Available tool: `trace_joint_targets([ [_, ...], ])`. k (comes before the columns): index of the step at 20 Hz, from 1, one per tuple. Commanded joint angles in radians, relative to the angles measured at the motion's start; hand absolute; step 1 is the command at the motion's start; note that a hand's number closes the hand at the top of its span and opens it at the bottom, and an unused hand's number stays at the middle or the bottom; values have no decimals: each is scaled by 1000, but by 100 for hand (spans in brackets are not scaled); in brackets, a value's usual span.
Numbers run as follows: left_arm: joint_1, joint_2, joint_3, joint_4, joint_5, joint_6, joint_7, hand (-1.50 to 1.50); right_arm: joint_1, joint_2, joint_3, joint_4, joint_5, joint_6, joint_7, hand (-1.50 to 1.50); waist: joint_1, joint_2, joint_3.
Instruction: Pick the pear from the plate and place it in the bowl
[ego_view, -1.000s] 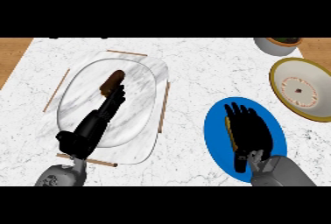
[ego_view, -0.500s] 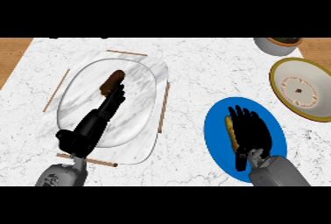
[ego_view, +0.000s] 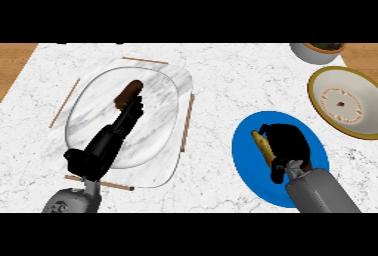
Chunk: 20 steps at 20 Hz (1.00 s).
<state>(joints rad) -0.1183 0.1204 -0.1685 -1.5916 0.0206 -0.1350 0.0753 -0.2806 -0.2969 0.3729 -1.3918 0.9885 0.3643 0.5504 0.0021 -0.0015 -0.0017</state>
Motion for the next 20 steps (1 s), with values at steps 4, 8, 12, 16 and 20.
trace_joint_targets([
  [4,4,30,53,-49,25,-60,24,0,-45,14,-41,113,83,-107,-134,150,3,2,2],
  [8,-3,-32,35,43,-25,-28,-34,0,-69,44,-76,143,122,-123,-159,150,2,2,2],
  [12,-13,-42,3,-70,-41,-8,68,0,-74,11,-124,209,41,-149,-321,150,9,3,3],
  [16,26,-32,17,-67,-18,-37,53,0,-68,-24,-163,275,-16,-154,-488,150,7,3,2],
  [20,-3,-12,53,6,-15,-67,-13,0,-101,-42,-190,224,93,-258,-385,150,3,3,2],
])
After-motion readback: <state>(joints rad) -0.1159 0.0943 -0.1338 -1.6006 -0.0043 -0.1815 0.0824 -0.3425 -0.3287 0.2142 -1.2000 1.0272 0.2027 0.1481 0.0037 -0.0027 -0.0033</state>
